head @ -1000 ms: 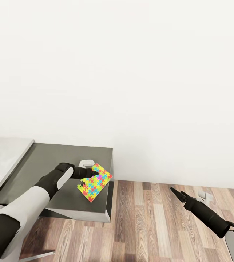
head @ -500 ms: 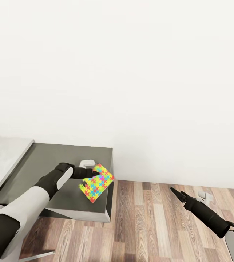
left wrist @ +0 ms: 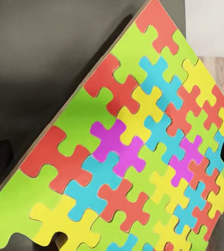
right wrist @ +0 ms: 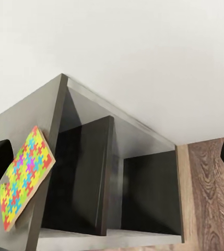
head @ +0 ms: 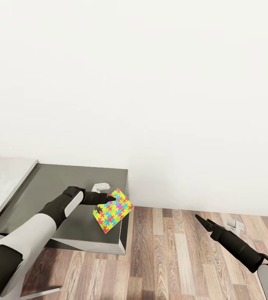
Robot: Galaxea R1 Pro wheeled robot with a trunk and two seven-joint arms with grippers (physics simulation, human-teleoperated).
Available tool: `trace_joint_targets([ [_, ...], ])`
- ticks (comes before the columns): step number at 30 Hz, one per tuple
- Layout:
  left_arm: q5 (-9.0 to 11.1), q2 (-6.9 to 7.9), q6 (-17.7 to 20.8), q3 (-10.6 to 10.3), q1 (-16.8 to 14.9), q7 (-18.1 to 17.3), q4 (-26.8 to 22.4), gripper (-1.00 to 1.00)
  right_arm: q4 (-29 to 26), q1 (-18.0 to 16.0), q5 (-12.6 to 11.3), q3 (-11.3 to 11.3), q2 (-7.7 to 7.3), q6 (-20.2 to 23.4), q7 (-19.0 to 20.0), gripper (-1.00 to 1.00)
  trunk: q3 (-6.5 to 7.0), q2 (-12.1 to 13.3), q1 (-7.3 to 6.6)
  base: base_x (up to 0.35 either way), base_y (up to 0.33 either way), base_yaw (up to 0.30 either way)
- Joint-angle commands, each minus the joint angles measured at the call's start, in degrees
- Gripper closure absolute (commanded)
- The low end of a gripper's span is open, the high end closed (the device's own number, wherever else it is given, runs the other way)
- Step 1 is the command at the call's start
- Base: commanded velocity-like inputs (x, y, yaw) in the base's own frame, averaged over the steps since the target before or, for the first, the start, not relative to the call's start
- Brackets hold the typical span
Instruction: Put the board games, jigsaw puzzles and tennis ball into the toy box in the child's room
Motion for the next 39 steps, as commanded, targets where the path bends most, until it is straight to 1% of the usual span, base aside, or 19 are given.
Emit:
trace_joint_targets([
  [1, 0.1, 0.07, 0.1, -0.3, 0.0, -0.1, 0.0, -1.00, 0.0, 0.0, -0.3, -0.1, 0.00, 0.4, 0.1, -1.00, -0.09, -0.1, 0.03, 0.000, -0.001, 0.000],
  [4, 0.1, 0.07, 0.1, -0.3, 0.0, -0.7, -0.1, -1.00, 0.0, 0.0, -0.3, -0.1, -0.01, 0.5, 0.1, -1.00, -0.09, -0.1, 0.03, 0.000, 0.000, 0.000],
  [8, 0.1, 0.13, 0.2, -0.3, -0.1, -3.8, 0.0, -1.00, 0.0, 0.0, -0.3, -0.1, -0.02, 0.5, 0.1, -1.00, -0.09, -0.1, 0.03, 0.000, 0.000, 0.000],
  [10, 0.1, 0.27, 0.2, -0.3, -0.1, -4.4, -0.1, -1.00, 0.0, 0.0, -0.3, -0.1, -0.02, 0.5, 0.1, -1.00, -0.09, -0.1, 0.03, 0.000, 0.000, 0.000],
  [19, 0.1, 0.56, 0.2, -0.3, 0.0, -4.8, -0.1, -1.00, 0.0, 0.0, -0.3, -0.2, -0.02, 0.5, 0.1, -1.00, -0.09, -0.1, 0.03, 0.000, 0.000, 0.000],
  [24, 0.0, 1.48, 0.1, 0.1, 0.0, -4.9, -0.1, -1.00, 0.0, 0.0, -0.3, -0.2, -0.02, 0.5, 0.1, -1.00, -0.09, -0.1, 0.03, 0.000, 0.000, 0.000],
  [29, 0.4, 3.57, -0.2, 0.5, 0.0, -5.2, -0.8, -1.00, 0.0, 0.0, -0.3, -0.3, -0.02, 0.5, 0.1, -1.00, -0.09, -0.1, 0.03, 0.000, 0.000, 0.000],
  [30, 0.6, 4.70, -0.2, 0.9, 0.0, -5.6, -1.1, -1.00, 0.0, 0.0, -0.3, -0.3, -0.02, 0.5, 0.1, -1.00, -0.09, -0.1, 0.03, 0.000, 0.000, 0.000],
  [33, 0.7, 6.33, -0.3, 2.0, 0.0, -6.5, -2.0, -1.00, 0.0, 0.0, -0.3, -0.3, -0.02, 0.5, 0.1, -1.00, -0.09, -0.1, 0.03, 0.000, 0.000, 0.000],
  [34, 0.8, 7.28, -0.2, 3.4, 0.0, -7.2, -2.8, -1.00, 0.0, 0.0, -0.3, -0.3, -0.02, 0.5, 0.1, -1.00, -0.09, -0.1, 0.03, 0.000, 0.000, 0.000],
  [37, 0.8, 8.73, 0.1, 6.3, 0.0, -8.5, -4.5, -1.00, 0.0, 0.0, -0.3, -0.3, -0.02, 0.5, 0.1, -1.00, -0.09, -0.1, 0.03, 0.000, 0.000, 0.000],
  [38, 0.9, 9.67, 0.5, 8.5, 0.1, -9.6, -5.8, -1.00, 0.0, 0.0, -0.3, -0.3, -0.02, 0.4, 0.1, -1.00, -0.09, -0.1, 0.03, 0.000, 0.000, 0.000],
  [39, 0.9, 10.12, 0.8, 9.5, 0.1, -10.1, -6.4, -1.00, 0.0, 0.0, -0.3, -0.3, -0.02, 0.4, 0.1, -1.00, -0.09, -0.1, 0.03, 0.000, 0.000, 0.000],
])
